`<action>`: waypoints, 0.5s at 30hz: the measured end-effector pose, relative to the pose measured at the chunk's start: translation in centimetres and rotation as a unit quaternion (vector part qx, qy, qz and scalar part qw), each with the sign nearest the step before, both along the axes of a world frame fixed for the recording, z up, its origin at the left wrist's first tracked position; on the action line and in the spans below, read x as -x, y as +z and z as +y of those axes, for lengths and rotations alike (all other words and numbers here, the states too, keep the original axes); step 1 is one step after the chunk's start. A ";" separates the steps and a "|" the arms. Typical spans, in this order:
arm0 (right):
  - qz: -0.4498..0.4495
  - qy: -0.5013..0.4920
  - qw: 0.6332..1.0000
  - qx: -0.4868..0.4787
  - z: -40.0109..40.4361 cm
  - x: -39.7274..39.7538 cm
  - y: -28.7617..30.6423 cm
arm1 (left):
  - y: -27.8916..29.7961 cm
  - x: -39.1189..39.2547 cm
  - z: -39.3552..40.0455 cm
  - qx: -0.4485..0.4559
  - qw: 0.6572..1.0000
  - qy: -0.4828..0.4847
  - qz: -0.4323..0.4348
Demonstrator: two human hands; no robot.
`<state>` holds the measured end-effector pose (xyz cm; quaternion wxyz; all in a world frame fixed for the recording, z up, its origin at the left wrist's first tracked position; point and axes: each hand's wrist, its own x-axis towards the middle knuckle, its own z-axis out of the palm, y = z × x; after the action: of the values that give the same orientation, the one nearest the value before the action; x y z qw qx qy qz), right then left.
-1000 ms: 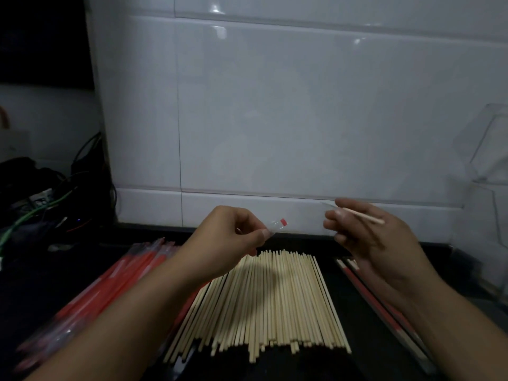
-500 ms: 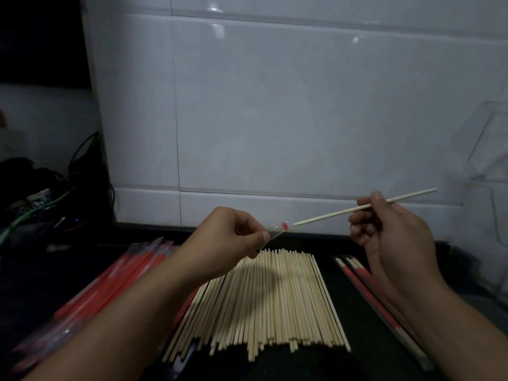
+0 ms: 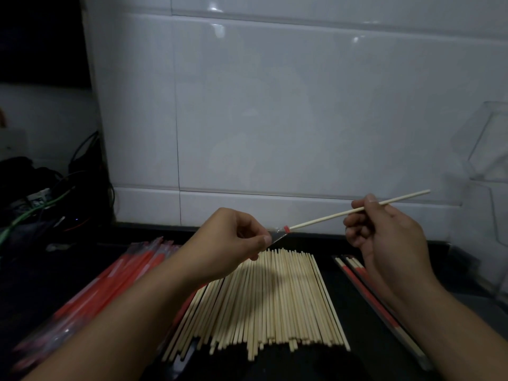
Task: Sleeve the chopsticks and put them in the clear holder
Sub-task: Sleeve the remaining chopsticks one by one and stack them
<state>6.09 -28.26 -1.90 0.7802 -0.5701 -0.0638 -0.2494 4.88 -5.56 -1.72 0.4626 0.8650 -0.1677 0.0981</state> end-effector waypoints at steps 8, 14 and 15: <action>0.005 -0.006 1.000 -0.001 0.0 0.1 0.1 | -0.1 -0.1 0.0 0.007 1.000 0.001 0.002; 0.009 0.002 1.000 0.007 0.1 0.1 -0.1 | -0.1 -0.1 0.0 0.003 1.000 0.005 0.007; 0.008 0.000 1.000 0.007 0.1 0.0 0.0 | -0.1 -0.1 0.0 0.003 1.000 0.006 0.007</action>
<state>6.05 -28.20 -1.94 0.7765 -0.5777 -0.0597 -0.2443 5.02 -5.58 -1.83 0.4656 0.8653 -0.1595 0.0955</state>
